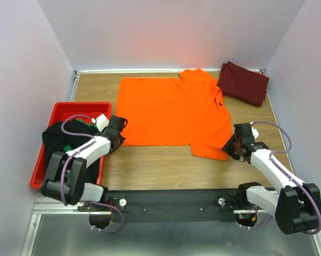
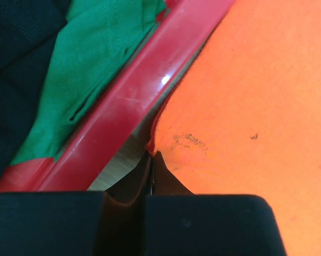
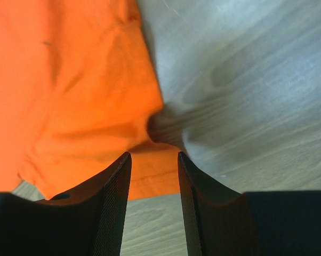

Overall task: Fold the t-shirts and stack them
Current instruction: Flatten the tshirt out

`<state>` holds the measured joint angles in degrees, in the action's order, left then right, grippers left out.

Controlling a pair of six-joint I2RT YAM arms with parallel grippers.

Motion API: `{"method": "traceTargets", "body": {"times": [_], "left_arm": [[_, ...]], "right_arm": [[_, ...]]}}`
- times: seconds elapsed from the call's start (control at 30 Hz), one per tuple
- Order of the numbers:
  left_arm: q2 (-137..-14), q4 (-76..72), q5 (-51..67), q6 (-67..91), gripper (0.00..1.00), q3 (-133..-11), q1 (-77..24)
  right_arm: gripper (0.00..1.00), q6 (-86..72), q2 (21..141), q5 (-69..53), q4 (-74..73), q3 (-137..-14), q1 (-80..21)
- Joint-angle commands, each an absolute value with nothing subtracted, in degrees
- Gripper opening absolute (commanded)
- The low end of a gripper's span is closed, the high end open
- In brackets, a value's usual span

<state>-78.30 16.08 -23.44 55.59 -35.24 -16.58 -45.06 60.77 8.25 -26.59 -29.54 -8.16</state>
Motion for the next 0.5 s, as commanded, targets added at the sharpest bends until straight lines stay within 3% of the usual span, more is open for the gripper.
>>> {"method": "traceTargets", "body": {"times": [0.0,0.37,0.43,0.47], "left_arm": [[-76.5,15.4,-22.5,53.1,0.0,-36.9,-16.3],[-78.4,12.3,-19.2,49.4,0.0,-38.3,-16.3],[-78.7,12.3,-19.2,49.1,0.0,-38.4,-16.3],[-79.0,12.1,-19.1,49.0,0.0,-38.5,-16.3]], "right_arm": [[0.47,-48.6,59.2,6.0,-26.5,-25.8,-7.9],[0.47,-52.3,59.1,2.6,-26.6,-21.2,-7.9],[0.44,-52.5,59.6,2.7,-26.5,-21.2,-7.9],[0.35,-52.4,59.8,2.7,-26.5,-21.4,-8.0]]}}
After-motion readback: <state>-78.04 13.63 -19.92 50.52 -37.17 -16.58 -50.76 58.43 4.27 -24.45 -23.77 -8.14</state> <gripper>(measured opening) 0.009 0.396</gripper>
